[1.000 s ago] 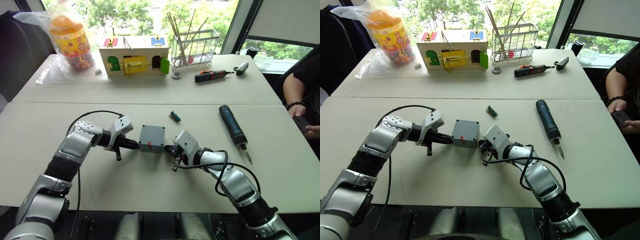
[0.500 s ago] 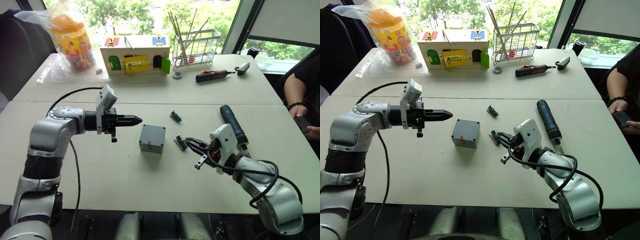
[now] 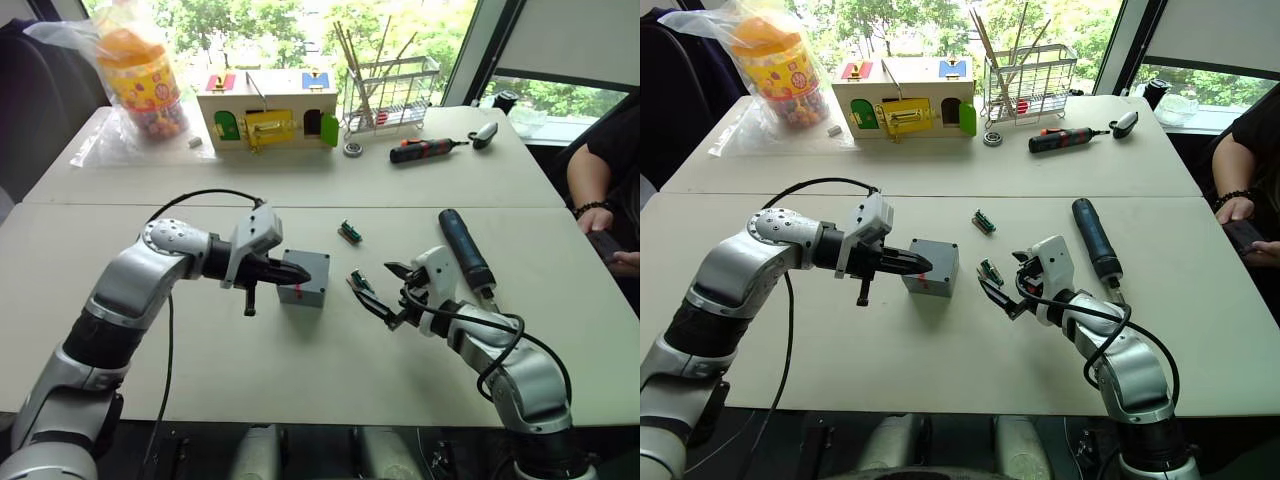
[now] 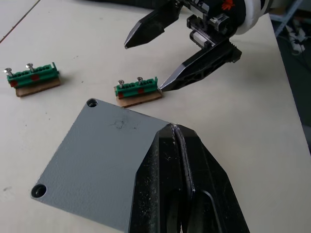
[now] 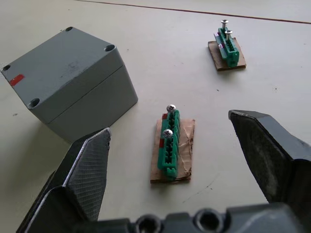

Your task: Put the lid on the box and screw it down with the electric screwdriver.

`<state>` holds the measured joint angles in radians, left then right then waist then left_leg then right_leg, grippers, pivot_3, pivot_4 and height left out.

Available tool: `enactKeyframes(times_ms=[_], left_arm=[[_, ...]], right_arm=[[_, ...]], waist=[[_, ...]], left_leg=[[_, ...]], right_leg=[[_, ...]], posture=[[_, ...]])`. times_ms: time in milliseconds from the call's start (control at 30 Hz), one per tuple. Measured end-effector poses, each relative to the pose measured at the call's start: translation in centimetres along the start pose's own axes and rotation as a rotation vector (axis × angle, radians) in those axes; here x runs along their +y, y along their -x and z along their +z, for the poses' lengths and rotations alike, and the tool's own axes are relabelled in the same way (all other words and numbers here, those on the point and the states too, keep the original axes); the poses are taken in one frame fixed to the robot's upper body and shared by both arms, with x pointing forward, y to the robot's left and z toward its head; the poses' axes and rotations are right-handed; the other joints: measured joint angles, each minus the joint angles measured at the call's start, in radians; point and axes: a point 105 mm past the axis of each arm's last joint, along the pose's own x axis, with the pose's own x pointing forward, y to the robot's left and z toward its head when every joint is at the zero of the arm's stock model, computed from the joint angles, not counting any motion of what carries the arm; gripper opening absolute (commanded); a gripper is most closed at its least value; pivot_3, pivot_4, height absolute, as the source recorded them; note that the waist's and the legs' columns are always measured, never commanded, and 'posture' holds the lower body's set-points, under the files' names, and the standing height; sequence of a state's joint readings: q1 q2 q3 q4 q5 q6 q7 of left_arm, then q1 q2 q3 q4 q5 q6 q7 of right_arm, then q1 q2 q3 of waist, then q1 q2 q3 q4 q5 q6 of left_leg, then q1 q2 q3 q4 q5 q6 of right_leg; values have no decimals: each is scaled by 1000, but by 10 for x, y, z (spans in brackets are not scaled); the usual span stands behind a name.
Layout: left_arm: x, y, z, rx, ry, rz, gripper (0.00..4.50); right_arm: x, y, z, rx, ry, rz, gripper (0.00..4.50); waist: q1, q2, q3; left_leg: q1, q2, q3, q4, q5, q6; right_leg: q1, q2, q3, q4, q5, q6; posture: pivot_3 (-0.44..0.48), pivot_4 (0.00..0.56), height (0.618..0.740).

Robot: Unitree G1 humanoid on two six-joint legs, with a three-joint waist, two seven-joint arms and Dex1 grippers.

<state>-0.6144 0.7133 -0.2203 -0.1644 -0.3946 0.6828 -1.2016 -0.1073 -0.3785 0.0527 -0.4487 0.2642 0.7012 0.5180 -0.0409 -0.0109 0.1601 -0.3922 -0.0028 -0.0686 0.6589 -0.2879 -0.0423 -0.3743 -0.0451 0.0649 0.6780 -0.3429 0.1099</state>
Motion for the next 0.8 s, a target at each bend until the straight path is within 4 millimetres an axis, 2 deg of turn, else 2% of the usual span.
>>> enactKeyframes(times_ms=[100, 567, 667, 733, 800], left_arm=[[3, 3, -7, 17, 7, 12, 0], [5, 8, -12, 41, 1, 12, 0], [5, 8, -12, 40, 1, 12, 0], [5, 7, -12, 39, 1, 12, 0], [5, 7, -12, 38, 1, 12, 0]], right_arm=[[2, -3, -3, 2, -6, 7, 1780], [1, -9, -5, 3, 16, 5, 1780], [0, -9, -5, 1, 22, -2, 896], [0, -9, -5, -1, 23, -4, 56], [0, -9, -4, -2, 27, -4, 56]], waist=[[-1, 0, 0], [-1, 0, 1], [-1, 0, 1], [0, 0, 1], [-1, 0, 1]], left_leg=[[0, 0, 0, 0, 0, 0], [0, 0, 0, 0, 0, 0], [0, 0, 0, 0, 0, 0], [0, 0, 0, 0, 0, 0], [0, 0, 0, 0, 0, 0]], right_leg=[[0, 0, 0, 0, 0, 0], [0, 0, 0, 0, 0, 0], [0, 0, 0, 0, 0, 0], [0, 0, 0, 0, 0, 0], [0, 0, 0, 0, 0, 0]], posture=[[0, 150, 740], [0, 150, 740], [0, 150, 740], [0, 150, 740], [0, 150, 740]])
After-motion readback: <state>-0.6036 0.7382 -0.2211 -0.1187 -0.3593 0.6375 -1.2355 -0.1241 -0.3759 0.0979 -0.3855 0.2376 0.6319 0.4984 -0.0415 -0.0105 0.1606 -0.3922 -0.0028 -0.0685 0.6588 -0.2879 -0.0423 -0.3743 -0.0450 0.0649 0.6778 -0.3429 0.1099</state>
